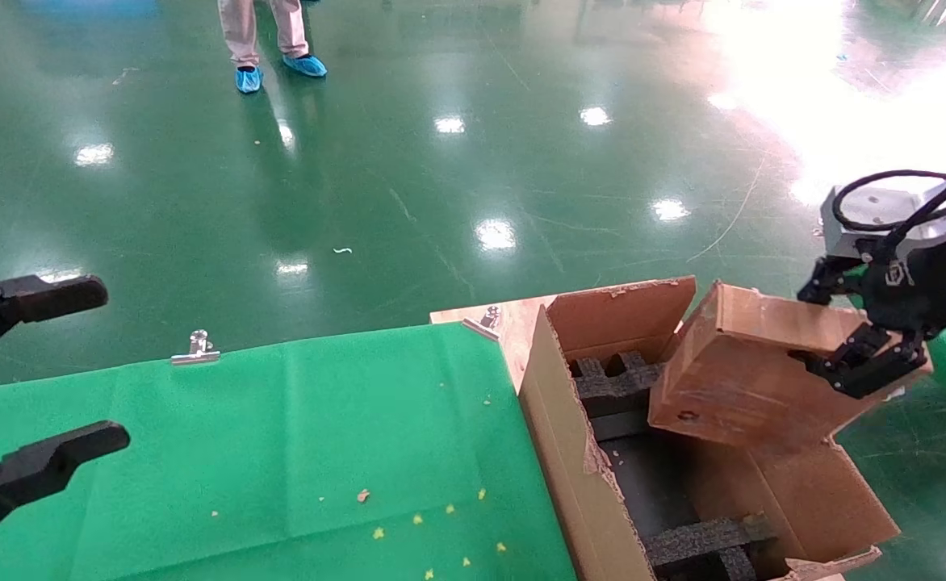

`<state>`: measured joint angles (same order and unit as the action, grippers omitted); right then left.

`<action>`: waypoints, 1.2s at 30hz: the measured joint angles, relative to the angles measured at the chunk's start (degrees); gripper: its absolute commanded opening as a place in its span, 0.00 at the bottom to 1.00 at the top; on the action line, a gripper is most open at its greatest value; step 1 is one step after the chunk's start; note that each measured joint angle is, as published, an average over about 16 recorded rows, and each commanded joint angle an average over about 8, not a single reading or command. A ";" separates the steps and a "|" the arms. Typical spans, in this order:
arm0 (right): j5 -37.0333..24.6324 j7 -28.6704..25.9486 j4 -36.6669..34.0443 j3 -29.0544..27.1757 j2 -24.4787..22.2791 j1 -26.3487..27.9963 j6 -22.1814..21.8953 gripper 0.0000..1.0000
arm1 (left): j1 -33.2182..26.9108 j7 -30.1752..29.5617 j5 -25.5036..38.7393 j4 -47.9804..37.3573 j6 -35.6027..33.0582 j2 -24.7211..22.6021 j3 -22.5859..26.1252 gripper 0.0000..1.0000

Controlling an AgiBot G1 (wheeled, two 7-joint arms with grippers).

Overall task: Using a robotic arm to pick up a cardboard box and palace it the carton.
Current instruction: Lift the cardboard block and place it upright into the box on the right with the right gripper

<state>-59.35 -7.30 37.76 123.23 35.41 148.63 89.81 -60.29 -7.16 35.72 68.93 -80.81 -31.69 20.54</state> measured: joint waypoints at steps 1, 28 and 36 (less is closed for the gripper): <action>0.17 -1.08 -0.25 0.44 -0.35 -0.24 -0.39 0.00 | 0.00 0.00 0.00 0.00 0.00 0.00 0.00 1.00; 3.72 -25.70 4.34 3.30 -10.71 -4.70 -12.87 0.00 | 0.02 0.00 0.00 -0.02 0.02 0.01 -0.01 1.00; 4.09 -27.10 3.73 3.21 -10.18 -5.13 -13.44 0.00 | 0.02 0.00 -0.01 -0.02 0.02 0.01 -0.01 1.00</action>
<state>-55.26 -34.40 41.50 126.44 25.23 143.50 76.37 -60.28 -7.16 35.71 68.92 -80.79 -31.68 20.53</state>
